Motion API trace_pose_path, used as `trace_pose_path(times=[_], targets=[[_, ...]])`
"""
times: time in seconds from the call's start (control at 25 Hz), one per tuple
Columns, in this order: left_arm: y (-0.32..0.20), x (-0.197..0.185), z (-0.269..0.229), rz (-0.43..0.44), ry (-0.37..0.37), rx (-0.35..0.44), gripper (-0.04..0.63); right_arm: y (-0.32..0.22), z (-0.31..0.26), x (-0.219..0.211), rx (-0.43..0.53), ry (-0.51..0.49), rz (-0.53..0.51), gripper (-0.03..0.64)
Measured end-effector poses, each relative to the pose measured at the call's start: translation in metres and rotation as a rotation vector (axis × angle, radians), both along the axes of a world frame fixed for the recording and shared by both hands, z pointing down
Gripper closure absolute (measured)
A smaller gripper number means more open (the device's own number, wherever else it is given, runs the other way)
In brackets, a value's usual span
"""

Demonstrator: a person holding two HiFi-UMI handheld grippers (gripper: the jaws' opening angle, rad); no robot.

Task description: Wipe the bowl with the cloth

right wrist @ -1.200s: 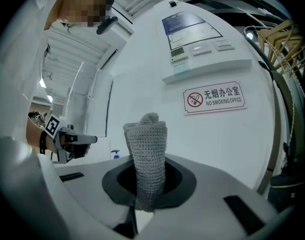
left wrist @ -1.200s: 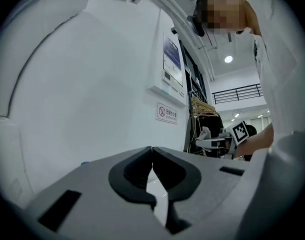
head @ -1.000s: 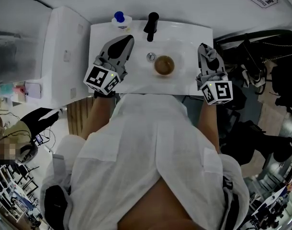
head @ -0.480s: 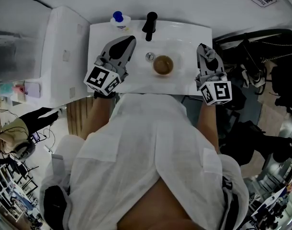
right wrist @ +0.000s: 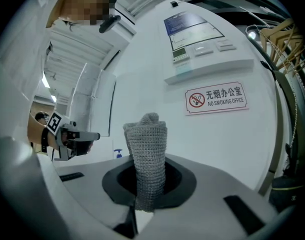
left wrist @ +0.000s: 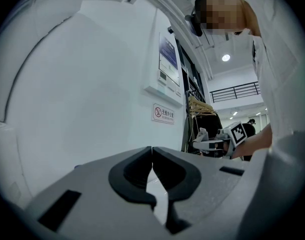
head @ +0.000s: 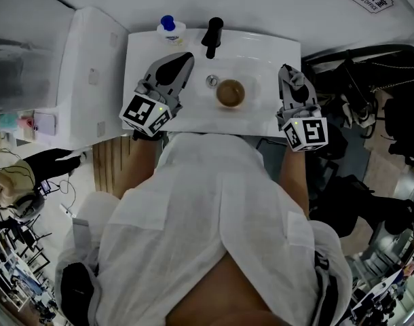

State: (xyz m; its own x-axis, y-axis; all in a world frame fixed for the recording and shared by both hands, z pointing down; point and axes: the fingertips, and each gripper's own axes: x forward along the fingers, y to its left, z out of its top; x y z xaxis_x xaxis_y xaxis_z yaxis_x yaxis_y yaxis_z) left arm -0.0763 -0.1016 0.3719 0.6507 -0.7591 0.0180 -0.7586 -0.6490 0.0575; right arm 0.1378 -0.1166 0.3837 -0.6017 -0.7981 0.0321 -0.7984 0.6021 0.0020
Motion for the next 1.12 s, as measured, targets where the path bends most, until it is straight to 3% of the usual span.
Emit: trace_pose_path(times=[0.68,1.12], targets=[[0.011,0.003,0.004,-0.024,-0.006,-0.013,0.586,0.000,0.005,0.000,-0.006,-0.004,-0.019,0.577],[0.024,-0.022,0.005,-0.068,-0.002,-0.021,0.584,0.003,-0.002,-0.020,0.032,0.021,-0.035,0.577]])
